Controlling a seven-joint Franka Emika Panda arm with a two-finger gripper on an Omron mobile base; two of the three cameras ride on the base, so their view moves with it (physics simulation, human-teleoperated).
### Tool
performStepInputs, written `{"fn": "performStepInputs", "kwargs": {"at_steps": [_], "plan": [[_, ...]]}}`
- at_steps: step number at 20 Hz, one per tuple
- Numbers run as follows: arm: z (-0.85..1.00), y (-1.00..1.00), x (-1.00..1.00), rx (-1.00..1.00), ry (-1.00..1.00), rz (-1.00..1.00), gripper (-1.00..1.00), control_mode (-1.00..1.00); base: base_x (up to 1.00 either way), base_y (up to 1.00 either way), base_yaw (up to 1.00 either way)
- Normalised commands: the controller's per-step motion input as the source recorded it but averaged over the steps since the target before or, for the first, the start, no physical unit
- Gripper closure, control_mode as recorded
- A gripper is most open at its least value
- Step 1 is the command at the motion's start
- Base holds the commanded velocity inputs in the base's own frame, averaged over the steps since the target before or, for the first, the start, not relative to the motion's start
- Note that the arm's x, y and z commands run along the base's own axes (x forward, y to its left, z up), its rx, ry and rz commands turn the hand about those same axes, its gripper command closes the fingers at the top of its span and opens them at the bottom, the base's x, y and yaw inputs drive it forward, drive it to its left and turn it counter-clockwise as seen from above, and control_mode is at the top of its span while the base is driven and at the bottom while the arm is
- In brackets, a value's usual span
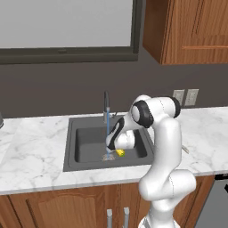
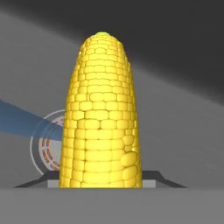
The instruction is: Turn on the sink faucet. Then move the corn from the counter to the sink. Turn off the sink. Move the vegetable from the sink to the pot next to the stove. Finally move the pot to the front right burner.
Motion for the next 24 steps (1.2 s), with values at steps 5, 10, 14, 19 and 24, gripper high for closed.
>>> {"fn": "performStepInputs", "kwargs": {"at_steps": [5,10,14,19,24], "plan": [[-0.12,0.0,0.12,0.0,0.02,0.0,1.0,-1.0,0.0,0.0,0.0],[-0.18,0.0,0.2,0.0,0.04,0.0,1.0,-1.0,0.0,0.0,0.0],[-0.23,0.04,0.21,0.0,0.06,0.0,1.0,-1.0,0.0,0.0,0.0],[-0.27,0.08,0.21,0.0,0.07,0.0,1.0,-1.0,0.0,0.0,0.0],[-0.32,0.11,0.2,-0.01,0.07,0.0,1.0,-1.0,0.0,0.0,0.0]]}}
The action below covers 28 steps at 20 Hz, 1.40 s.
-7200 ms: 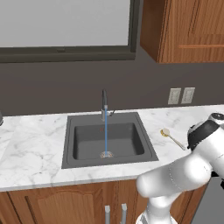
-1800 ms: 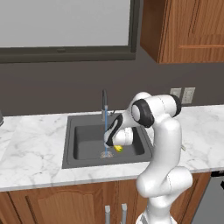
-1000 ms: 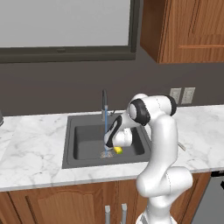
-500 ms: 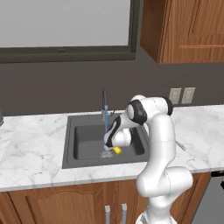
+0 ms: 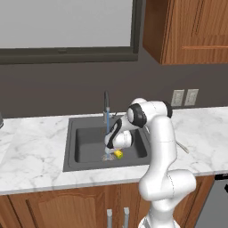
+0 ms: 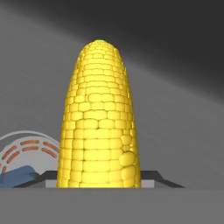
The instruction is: Turn on the sink faucet. Then move the corn from the counter to the sink. Turn off the sink. Move the vegetable from the sink to the pot next to the stove. Finally move the pot to the front right burner.
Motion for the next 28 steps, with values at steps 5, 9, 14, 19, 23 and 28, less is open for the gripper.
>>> {"fn": "performStepInputs", "kwargs": {"at_steps": [5,9,14,19,23,28], "plan": [[-0.29,0.12,0.17,-0.02,0.09,0.0,-1.0,-1.0,0.0,0.0,0.0],[0.0,0.0,0.01,0.0,0.08,0.0,-1.0,-1.0,0.0,0.0,0.0],[0.12,0.0,-0.08,0.0,0.07,0.0,-1.0,-1.0,0.0,0.0,0.0],[0.35,0.0,-0.29,0.0,0.01,0.0,-1.0,-1.0,0.0,0.0,0.0],[0.37,0.0,-0.34,0.0,0.0,-0.01,-1.0,-1.0,0.0,0.0,0.0],[0.35,0.0,-0.48,0.0,0.0,-0.02,-1.0,-1.0,0.0,0.0,0.0]]}}
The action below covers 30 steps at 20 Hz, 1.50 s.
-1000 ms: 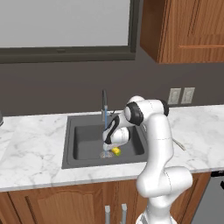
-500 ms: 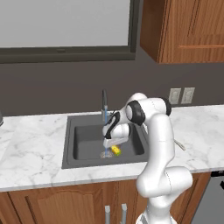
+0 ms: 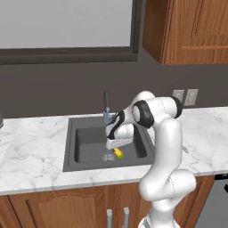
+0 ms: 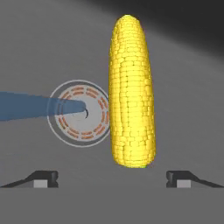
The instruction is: Turn on the sink faucet. Then move the corn from the counter to the sink. Turn off the sink. Move the vegetable from the sink to the pot next to the stove. Finally move the pot to the front right burner.
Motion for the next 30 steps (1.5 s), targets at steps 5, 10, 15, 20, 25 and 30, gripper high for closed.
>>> {"fn": "performStepInputs", "kwargs": {"at_steps": [5,10,15,20,25,30], "plan": [[0.33,0.0,-0.62,0.0,0.0,-0.02,-1.0,-1.0,0.0,0.0,0.0],[0.42,0.0,-0.63,0.0,-0.04,-0.03,-1.0,-1.0,0.0,0.0,0.0],[0.59,-0.01,-0.52,0.0,-0.08,-0.04,-1.0,-1.0,0.0,0.0,0.0],[0.64,-0.03,-0.37,0.0,-0.08,-0.03,-1.0,-1.0,0.0,0.0,0.0],[0.64,-0.04,-0.16,0.0,-0.03,-0.03,-1.0,-1.0,0.0,0.0,0.0],[0.67,-0.03,-0.01,0.0,0.0,-0.01,-1.0,-1.0,0.0,0.0,0.0]]}}
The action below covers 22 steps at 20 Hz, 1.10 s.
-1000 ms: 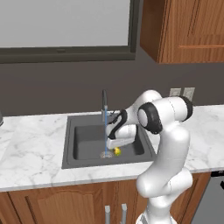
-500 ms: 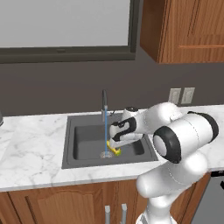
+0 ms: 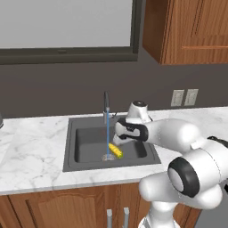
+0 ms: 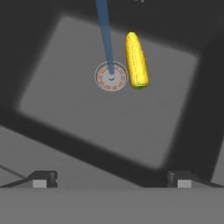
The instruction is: Turn on the sink faucet. Then move the corn from the counter to the sink. Turn off the sink. Move the vegetable from the sink to the pot next to the stove. Finally move the pot to the front right burner.
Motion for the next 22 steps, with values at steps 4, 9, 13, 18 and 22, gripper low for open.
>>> {"fn": "performStepInputs", "kwargs": {"at_steps": [4,9,13,18,22], "plan": [[0.58,-0.01,0.0,0.0,0.0,0.0,-1.0,-1.0,0.0,0.0,0.0],[0.13,-0.16,0.0,0.0,0.0,0.0,-1.0,-1.0,0.0,0.0,0.0],[-0.11,-0.15,-0.01,0.0,0.0,0.0,-1.0,-1.0,0.0,0.0,0.0],[0.0,-0.17,0.0,0.0,0.0,0.01,-1.0,-1.0,0.0,0.0,0.0],[0.0,-0.38,0.0,0.01,-0.04,0.07,-1.0,-1.0,0.0,0.0,0.0]]}}
